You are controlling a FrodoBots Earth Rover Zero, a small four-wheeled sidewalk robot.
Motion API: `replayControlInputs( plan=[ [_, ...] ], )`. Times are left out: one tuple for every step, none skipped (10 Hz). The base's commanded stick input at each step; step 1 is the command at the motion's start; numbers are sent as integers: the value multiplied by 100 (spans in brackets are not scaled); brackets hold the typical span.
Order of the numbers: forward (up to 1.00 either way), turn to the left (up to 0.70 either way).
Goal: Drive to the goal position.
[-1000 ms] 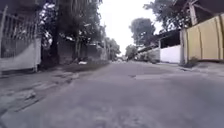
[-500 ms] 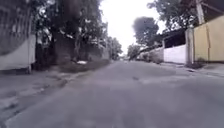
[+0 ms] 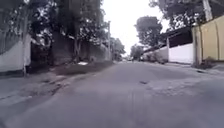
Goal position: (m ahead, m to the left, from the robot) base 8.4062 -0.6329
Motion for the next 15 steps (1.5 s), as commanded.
replayControlInputs(
  plan=[
    [100, 0],
    [100, 0],
    [100, 0],
    [100, 0],
    [100, 0],
    [100, 0],
    [100, 0],
    [100, 0],
    [100, -40],
    [100, -40],
    [100, -40],
    [100, -40],
    [100, -40],
    [100, 0],
    [100, 0]
  ],
)
